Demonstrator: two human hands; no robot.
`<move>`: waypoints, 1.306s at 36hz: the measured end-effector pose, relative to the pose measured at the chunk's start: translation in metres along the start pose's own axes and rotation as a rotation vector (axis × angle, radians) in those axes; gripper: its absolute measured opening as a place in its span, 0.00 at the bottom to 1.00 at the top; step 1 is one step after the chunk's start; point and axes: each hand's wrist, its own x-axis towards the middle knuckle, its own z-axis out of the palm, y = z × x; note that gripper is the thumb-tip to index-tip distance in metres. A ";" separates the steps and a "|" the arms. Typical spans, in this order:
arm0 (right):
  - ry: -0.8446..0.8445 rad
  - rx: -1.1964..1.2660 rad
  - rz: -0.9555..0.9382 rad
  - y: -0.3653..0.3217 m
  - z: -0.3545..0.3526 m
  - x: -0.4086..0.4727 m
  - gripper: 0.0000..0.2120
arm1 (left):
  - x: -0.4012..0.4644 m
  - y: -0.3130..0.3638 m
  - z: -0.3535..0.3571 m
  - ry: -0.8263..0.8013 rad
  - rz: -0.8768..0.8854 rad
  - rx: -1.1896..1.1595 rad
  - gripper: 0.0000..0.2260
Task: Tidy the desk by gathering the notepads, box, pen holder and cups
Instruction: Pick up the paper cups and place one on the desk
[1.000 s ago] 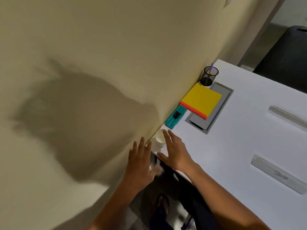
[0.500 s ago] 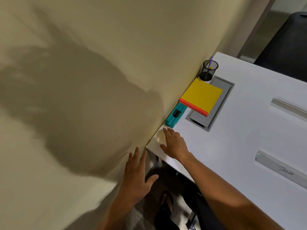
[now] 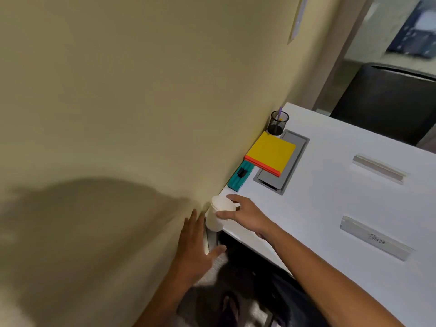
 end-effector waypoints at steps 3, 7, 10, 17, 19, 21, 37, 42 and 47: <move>-0.018 0.049 -0.062 -0.021 -0.003 -0.034 0.32 | -0.008 0.011 -0.006 0.087 0.054 -0.158 0.49; 0.003 0.051 -0.136 -0.047 -0.004 -0.078 0.29 | -0.022 0.026 -0.017 0.214 0.084 -0.353 0.47; 0.032 0.047 -0.165 -0.058 -0.004 -0.109 0.33 | -0.035 0.031 -0.024 0.280 0.181 -0.391 0.40; 0.128 0.047 -0.182 -0.057 0.000 -0.176 0.36 | -0.075 0.047 -0.035 0.215 0.285 -0.368 0.32; 0.167 0.077 -0.191 -0.052 0.001 -0.194 0.34 | -0.088 0.048 -0.032 0.201 0.322 -0.347 0.31; 0.217 0.131 -0.208 -0.048 0.000 -0.212 0.32 | -0.099 0.049 -0.028 0.198 0.344 -0.328 0.31; 0.652 0.576 -0.395 -0.004 -0.026 -0.355 0.25 | -0.160 0.076 0.005 0.161 0.362 -0.526 0.32; 0.725 0.651 -0.392 0.022 -0.030 -0.397 0.29 | -0.180 0.096 0.013 0.091 0.378 -0.647 0.33; 0.834 0.680 -0.393 0.047 -0.037 -0.431 0.39 | -0.195 0.123 0.029 0.059 0.425 -0.681 0.31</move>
